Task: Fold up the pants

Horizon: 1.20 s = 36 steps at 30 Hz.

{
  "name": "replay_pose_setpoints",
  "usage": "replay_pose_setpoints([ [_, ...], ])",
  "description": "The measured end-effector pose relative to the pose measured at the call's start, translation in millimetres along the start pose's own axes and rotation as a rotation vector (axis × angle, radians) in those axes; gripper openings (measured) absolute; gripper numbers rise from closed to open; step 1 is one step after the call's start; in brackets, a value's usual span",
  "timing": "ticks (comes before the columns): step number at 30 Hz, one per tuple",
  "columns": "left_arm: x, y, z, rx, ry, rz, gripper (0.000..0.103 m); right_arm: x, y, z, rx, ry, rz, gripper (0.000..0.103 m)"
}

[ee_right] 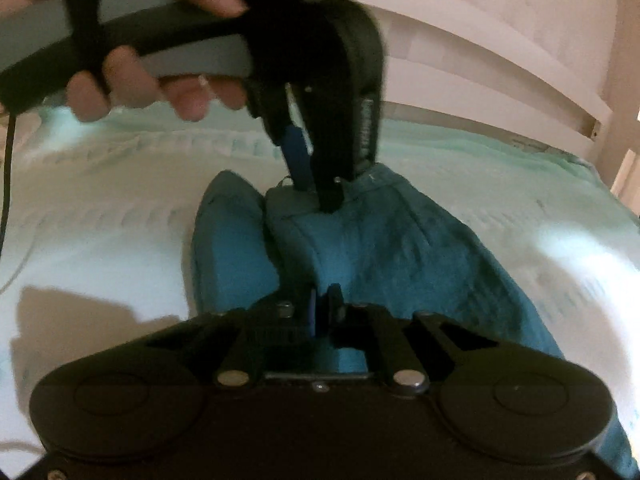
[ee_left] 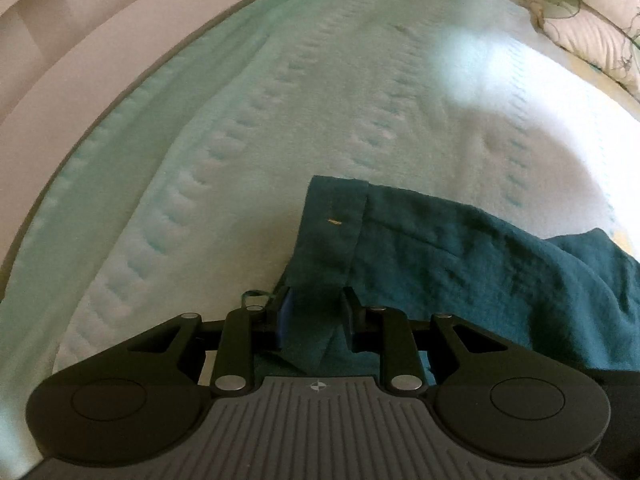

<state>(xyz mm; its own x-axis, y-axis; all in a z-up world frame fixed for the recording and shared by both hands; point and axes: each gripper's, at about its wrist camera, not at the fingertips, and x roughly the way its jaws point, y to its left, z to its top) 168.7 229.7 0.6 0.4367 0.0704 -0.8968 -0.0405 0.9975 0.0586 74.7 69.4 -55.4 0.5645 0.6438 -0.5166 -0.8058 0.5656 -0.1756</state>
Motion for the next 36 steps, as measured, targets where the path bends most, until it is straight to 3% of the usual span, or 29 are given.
replay_pose_setpoints([
  [5, -22, 3, 4, -0.012, -0.067, 0.0, 0.025, -31, -17, 9, 0.126, -0.082, 0.14, 0.01],
  [9, -33, -6, 7, -0.015, -0.115, -0.021, 0.025, -32, 4, 5, 0.104, -0.014, 0.24, 0.01],
  [13, -12, -26, -1, 0.031, -0.065, -0.077, 0.025, -23, 17, -10, 0.061, 0.04, 0.228, 0.014],
  [17, 21, -38, -17, 0.073, 0.0, -0.054, 0.024, -34, -15, -9, 0.143, 0.052, 0.228, 0.023],
  [20, 34, -40, -23, 0.103, -0.017, -0.043, 0.025, -54, -51, -6, 0.175, 0.025, 0.182, 0.033],
  [23, 35, -39, -21, 0.115, -0.022, -0.042, 0.025, -79, -93, -12, 0.184, -0.055, 0.042, 0.052],
  [24, 36, -38, -21, 0.114, -0.024, -0.045, 0.025, -82, -106, -12, 0.185, -0.053, -0.004, 0.052],
  [27, 34, -34, -24, 0.116, -0.03, -0.048, 0.025, -76, -154, -21, 0.199, 0.074, -0.136, 0.051],
  [29, 31, -37, -27, 0.115, -0.031, -0.044, 0.025, -73, -186, -30, 0.261, 0.105, -0.184, 0.051],
  [32, 33, -41, -25, 0.122, -0.029, -0.037, 0.025, -65, -214, -39, 0.321, 0.166, -0.192, 0.05],
  [36, 33, -41, -24, 0.118, -0.028, -0.036, 0.025, -51, -220, -52, 0.354, 0.242, -0.142, 0.045],
])
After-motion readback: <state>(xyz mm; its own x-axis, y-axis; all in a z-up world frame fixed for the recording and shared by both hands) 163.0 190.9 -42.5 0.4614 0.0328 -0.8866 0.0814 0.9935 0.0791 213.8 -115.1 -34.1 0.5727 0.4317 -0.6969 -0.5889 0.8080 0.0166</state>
